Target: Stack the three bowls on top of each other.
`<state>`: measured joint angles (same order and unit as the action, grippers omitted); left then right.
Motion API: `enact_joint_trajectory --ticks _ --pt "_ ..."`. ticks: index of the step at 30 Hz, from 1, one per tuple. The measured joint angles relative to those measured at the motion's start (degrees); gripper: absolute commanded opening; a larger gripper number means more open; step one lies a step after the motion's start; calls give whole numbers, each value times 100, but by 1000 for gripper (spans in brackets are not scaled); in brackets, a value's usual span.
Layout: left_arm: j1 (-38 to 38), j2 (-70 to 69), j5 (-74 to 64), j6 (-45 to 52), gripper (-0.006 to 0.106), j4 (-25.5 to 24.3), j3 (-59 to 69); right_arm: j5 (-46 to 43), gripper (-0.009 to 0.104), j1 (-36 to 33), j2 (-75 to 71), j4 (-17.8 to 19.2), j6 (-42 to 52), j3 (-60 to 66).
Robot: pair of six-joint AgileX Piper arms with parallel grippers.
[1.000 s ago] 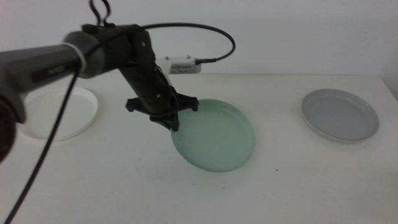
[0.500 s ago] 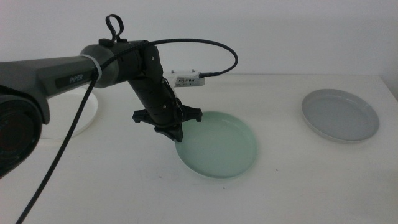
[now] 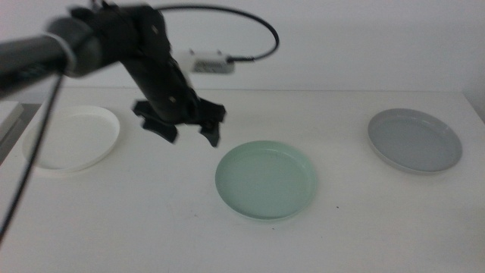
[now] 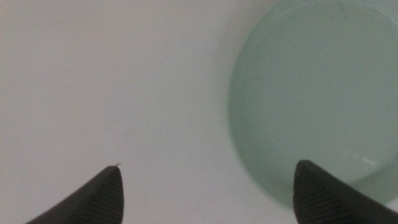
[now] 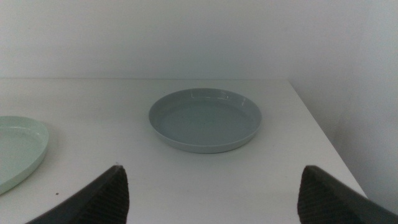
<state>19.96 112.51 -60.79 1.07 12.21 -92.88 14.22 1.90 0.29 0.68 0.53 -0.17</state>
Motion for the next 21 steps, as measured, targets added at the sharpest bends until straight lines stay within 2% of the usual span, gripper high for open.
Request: enact_joint_trajectory --ticks 9,14,17,21 --pt "-414 -1197 -733 -213 94 -906 296 0 91 0 0 0 0 0" --pt "-961 -1469 -915 -384 94 -1459 502 0 91 0 0 0 0 0" --pt "-1574 -1493 -915 -217 94 -1485 515 0 91 0 0 0 0 0" --pt "-2392 -1454 -763 223 94 -1071 541 0 91 0 0 0 0 0"
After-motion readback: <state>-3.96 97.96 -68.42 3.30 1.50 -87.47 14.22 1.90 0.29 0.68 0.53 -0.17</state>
